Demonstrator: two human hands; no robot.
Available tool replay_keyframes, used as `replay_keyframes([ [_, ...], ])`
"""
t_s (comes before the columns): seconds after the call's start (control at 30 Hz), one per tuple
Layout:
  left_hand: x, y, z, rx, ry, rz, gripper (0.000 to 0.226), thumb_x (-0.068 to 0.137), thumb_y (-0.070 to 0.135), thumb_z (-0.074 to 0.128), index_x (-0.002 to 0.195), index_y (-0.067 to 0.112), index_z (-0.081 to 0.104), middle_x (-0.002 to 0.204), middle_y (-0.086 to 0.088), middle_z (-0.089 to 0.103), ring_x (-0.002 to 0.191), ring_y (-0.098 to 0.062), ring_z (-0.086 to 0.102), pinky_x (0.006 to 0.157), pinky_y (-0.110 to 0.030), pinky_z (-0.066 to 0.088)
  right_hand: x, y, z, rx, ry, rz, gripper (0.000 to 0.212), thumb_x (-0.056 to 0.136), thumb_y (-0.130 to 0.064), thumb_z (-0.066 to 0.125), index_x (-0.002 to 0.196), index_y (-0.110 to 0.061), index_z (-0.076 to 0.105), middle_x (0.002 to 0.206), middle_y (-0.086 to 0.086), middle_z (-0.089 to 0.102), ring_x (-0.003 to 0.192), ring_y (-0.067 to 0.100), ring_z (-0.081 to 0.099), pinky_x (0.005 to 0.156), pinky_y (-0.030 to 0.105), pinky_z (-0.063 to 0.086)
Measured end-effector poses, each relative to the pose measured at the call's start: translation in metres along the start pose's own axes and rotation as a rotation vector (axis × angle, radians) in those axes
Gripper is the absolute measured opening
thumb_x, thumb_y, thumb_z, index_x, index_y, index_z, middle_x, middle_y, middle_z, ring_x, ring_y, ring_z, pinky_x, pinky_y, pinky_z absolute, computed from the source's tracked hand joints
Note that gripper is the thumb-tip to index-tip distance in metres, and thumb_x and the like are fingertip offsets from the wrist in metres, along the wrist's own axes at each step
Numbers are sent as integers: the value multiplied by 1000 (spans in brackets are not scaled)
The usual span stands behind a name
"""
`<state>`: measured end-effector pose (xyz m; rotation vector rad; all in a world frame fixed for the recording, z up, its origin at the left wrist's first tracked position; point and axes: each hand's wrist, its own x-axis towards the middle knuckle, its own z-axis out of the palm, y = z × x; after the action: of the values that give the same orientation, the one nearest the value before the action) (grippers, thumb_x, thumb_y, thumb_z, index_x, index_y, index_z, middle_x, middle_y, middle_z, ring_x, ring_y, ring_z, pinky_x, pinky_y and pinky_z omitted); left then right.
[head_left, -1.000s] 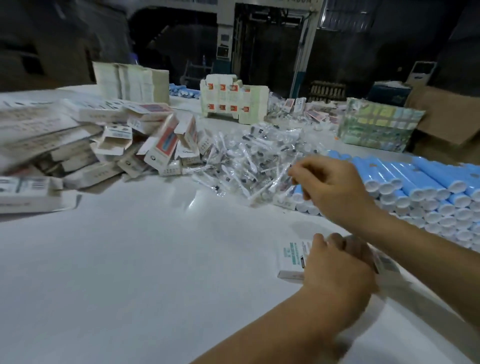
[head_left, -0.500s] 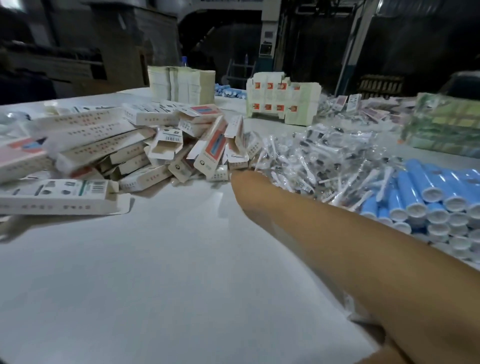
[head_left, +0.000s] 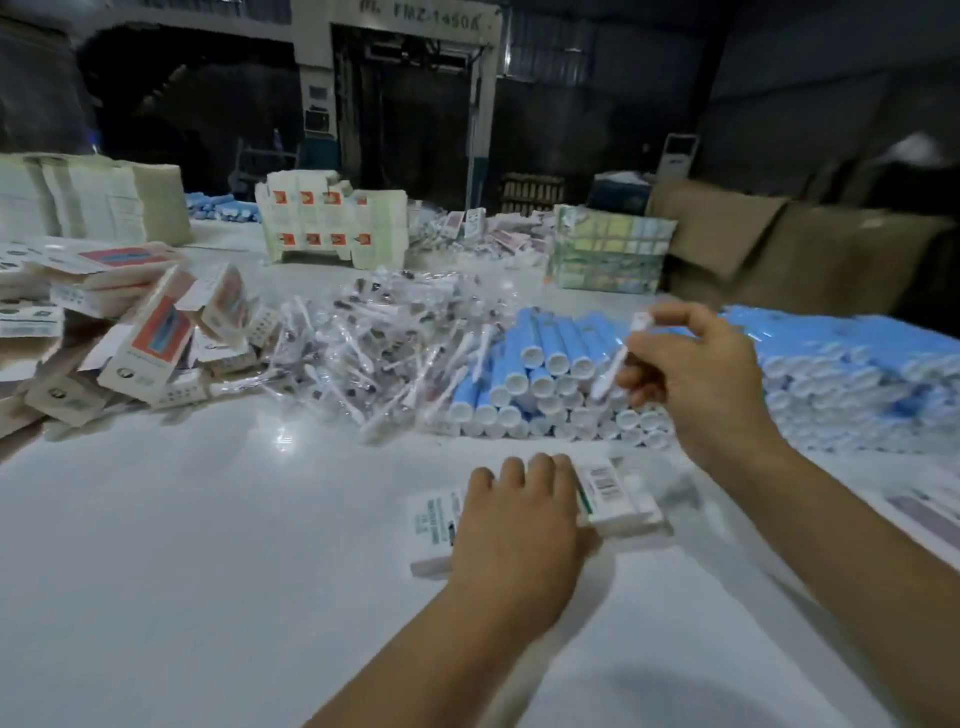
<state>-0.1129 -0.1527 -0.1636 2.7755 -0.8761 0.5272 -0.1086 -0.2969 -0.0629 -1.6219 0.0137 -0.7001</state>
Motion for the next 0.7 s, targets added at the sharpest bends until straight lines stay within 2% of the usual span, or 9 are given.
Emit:
replay_keyframes([
  [0.1,3,4,2,38,56,-5,66,91,61,37,141,19,24,131,0,41,116,-25,39,92,-40,28,-23,35,-57,144,299,205,18,87,2,60,87,-14,54,55,6,59,43,11,59,39,20,44],
  [0.2,3,1,4,42,68,-28,68,90,66,32,141,22,23,132,4,42,116,-21,40,92,-37,29,-41,58,-67,169,370,299,18,85,2,63,88,-14,54,51,1,62,45,11,60,39,20,44],
  [0.27,1,2,2,38,99,-33,70,89,67,29,143,22,24,132,5,43,116,-20,41,92,-35,29,-45,66,-60,95,381,301,17,84,-5,66,87,-18,56,55,-4,66,48,8,61,45,24,45],
  [0.37,0,6,-1,39,112,-49,72,86,67,30,141,20,33,129,4,48,113,-21,45,90,-36,32,-48,68,-45,-45,399,284,15,79,-17,71,82,-24,58,61,-11,69,58,7,60,65,31,46],
  [0.47,-1,14,-4,68,124,-37,69,84,60,52,133,12,48,117,-3,59,101,-26,56,83,-39,41,-56,66,-32,-68,378,241,14,79,-16,72,79,-22,60,64,-6,70,70,13,66,72,32,51],
  [0.53,-1,17,-4,78,157,-22,65,76,52,68,121,5,60,102,-8,65,86,-30,62,72,-41,47,-62,65,-25,-99,276,232,14,84,-22,69,70,-22,64,69,-4,71,72,14,69,73,34,55],
  [0.57,0,17,-3,82,169,-14,64,74,49,70,118,3,62,98,-9,66,82,-31,63,68,-41,48,-65,65,-22,-116,212,238,21,88,-27,65,67,-23,65,73,-3,72,72,13,69,72,34,56],
  [0.63,1,16,-3,76,190,-10,63,72,47,72,115,2,63,96,-10,67,81,-33,63,66,-41,49,-67,63,-21,-83,147,225,22,94,-33,54,76,-25,61,78,-5,73,74,7,70,72,27,55],
  [0.7,1,13,-3,58,213,-3,63,72,45,75,116,1,62,97,-11,66,82,-34,63,66,-42,49,-66,60,-28,-38,206,172,19,97,-31,48,87,-24,62,79,-17,72,77,-9,63,77,20,48],
])
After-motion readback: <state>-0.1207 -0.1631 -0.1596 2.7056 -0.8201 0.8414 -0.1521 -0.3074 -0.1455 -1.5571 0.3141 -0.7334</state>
